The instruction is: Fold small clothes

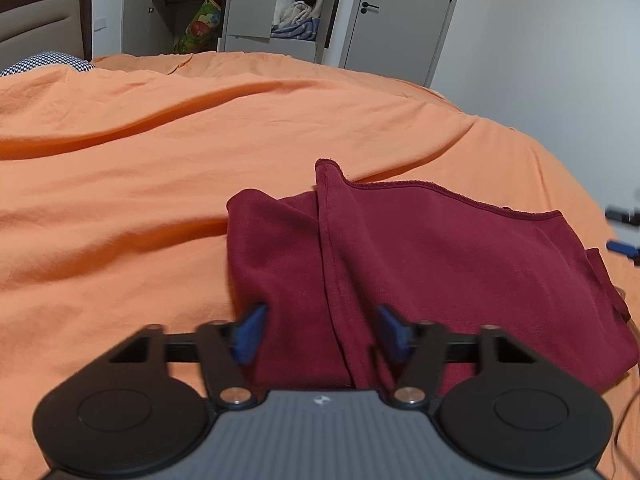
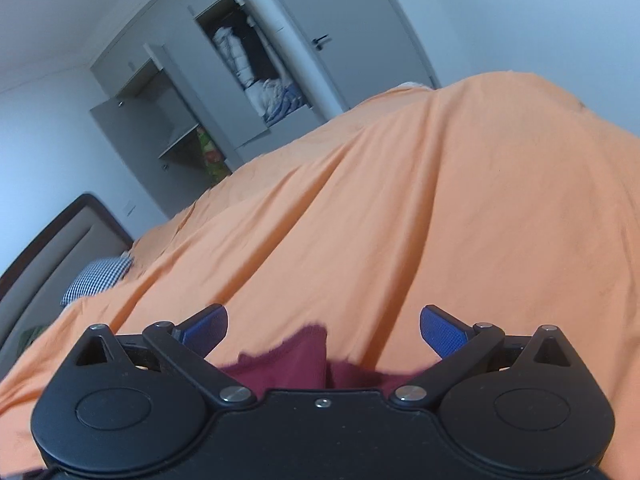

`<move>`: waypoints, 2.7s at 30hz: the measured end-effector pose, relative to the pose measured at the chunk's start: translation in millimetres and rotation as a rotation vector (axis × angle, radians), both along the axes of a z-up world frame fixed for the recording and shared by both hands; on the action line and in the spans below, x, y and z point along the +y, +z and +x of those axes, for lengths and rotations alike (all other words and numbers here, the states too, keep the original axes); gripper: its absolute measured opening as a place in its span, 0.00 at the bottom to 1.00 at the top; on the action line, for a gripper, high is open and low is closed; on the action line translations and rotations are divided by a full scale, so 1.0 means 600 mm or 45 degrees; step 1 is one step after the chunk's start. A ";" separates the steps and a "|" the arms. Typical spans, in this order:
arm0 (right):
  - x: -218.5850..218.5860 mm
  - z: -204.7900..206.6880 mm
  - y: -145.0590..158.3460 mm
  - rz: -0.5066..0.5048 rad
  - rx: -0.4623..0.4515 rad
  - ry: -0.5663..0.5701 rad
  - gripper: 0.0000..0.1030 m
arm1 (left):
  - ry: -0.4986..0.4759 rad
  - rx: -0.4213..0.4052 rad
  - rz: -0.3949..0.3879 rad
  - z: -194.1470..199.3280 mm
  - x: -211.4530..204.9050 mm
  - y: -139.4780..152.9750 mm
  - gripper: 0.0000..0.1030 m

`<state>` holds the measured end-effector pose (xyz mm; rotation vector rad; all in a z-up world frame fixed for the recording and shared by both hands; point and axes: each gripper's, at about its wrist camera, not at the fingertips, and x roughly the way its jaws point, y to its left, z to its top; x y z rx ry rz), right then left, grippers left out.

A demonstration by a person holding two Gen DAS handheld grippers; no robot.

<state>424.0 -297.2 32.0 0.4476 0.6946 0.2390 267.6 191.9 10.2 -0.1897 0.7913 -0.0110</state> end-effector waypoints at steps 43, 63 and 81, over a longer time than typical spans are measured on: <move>0.099 -0.168 -0.069 -0.405 -0.093 0.292 0.55 | -0.003 0.139 -0.072 0.018 -0.015 -0.026 0.26; 0.103 -0.176 -0.046 -0.419 -0.172 0.271 0.05 | 0.112 -0.047 -0.059 -0.046 0.004 0.037 0.03; 0.083 -0.212 -0.068 -0.396 -0.076 0.237 0.57 | 0.031 0.030 -0.116 -0.114 -0.021 -0.015 0.53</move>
